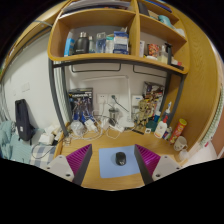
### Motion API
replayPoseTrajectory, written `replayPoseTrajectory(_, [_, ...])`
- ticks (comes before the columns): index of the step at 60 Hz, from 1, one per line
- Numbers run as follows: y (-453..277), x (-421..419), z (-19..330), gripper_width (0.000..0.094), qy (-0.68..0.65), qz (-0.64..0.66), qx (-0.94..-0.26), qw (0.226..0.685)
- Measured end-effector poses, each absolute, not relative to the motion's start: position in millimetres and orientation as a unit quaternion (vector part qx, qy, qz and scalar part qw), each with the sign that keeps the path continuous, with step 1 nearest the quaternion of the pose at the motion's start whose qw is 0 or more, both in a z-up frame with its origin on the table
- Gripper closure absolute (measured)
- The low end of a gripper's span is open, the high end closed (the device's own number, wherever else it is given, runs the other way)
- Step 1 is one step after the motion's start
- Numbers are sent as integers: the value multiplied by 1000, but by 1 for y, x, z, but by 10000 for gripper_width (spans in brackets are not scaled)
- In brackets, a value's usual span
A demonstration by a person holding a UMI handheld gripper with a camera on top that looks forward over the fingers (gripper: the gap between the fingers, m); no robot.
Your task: Arrange mouse
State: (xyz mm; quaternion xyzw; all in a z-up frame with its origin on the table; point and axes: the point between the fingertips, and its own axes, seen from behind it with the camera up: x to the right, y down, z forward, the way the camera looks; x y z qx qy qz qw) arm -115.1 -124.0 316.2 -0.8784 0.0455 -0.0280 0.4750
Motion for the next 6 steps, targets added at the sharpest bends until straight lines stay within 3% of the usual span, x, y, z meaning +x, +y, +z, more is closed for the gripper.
replayPoseTrajectory(6, [-131, -112, 316, 83, 48, -37, -878, 475])
